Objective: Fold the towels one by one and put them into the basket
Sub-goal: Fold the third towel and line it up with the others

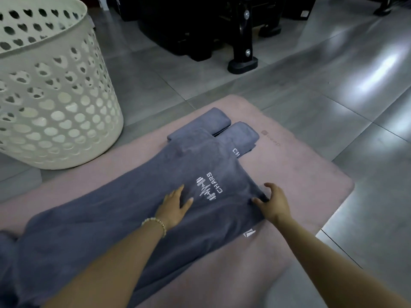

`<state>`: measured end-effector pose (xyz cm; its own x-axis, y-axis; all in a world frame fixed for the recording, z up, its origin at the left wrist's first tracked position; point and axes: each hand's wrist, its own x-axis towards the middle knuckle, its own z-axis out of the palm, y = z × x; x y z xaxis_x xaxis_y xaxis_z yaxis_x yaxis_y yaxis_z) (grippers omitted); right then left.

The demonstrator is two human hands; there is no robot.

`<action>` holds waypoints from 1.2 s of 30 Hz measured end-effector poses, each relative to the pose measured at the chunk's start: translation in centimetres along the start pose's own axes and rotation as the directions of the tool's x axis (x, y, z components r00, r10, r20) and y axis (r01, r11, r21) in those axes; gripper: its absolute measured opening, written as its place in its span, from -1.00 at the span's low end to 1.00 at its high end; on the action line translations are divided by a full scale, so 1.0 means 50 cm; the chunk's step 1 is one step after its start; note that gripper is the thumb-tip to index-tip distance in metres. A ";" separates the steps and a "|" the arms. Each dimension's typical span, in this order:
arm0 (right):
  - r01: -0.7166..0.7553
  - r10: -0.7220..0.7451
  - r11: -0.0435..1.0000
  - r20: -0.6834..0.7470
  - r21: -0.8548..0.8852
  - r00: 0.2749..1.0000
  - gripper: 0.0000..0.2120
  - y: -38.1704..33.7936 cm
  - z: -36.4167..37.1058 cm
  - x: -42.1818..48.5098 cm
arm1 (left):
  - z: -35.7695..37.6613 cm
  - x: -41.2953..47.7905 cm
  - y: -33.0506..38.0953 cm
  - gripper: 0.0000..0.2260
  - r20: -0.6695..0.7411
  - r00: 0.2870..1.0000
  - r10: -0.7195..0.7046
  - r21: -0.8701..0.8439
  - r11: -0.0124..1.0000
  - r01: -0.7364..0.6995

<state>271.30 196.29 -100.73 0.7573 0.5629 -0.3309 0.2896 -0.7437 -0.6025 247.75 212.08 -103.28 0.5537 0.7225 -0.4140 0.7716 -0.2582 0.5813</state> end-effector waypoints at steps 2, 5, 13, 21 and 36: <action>0.135 -0.135 0.990 -0.007 -0.026 0.991 -0.42 -0.044 0.006 -0.016 | -0.039 -0.021 -0.029 -0.40 -0.036 0.999 -0.002 -0.014 1.000 0.001; 0.282 -0.284 0.959 0.080 0.031 0.956 -0.44 -0.135 0.055 -0.060 | -0.124 -0.070 -0.103 -0.41 -0.090 0.995 -0.041 -0.016 0.999 0.039; 0.425 -0.439 0.892 0.517 0.154 0.734 -0.48 -0.364 0.298 -0.281 | -0.326 -0.341 -0.390 -0.53 -0.316 0.914 -0.254 -0.036 0.966 0.256; 0.479 -0.351 0.873 0.798 0.091 0.489 -0.55 -0.471 0.533 -0.554 | -0.304 -0.645 -0.637 -0.81 -0.304 0.796 -0.524 -0.286 0.847 0.449; 0.141 -0.288 0.957 0.892 0.254 0.348 -0.77 -0.445 0.624 -0.633 | -0.247 -0.614 -0.660 -0.55 -0.074 0.714 -0.697 -0.919 0.325 0.221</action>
<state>222.60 206.26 -99.49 -0.3418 0.7319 -0.5895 0.2351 -0.5407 -0.8077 201.42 206.33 -101.12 -0.1658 0.7432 -0.6482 0.0854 0.6657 0.7414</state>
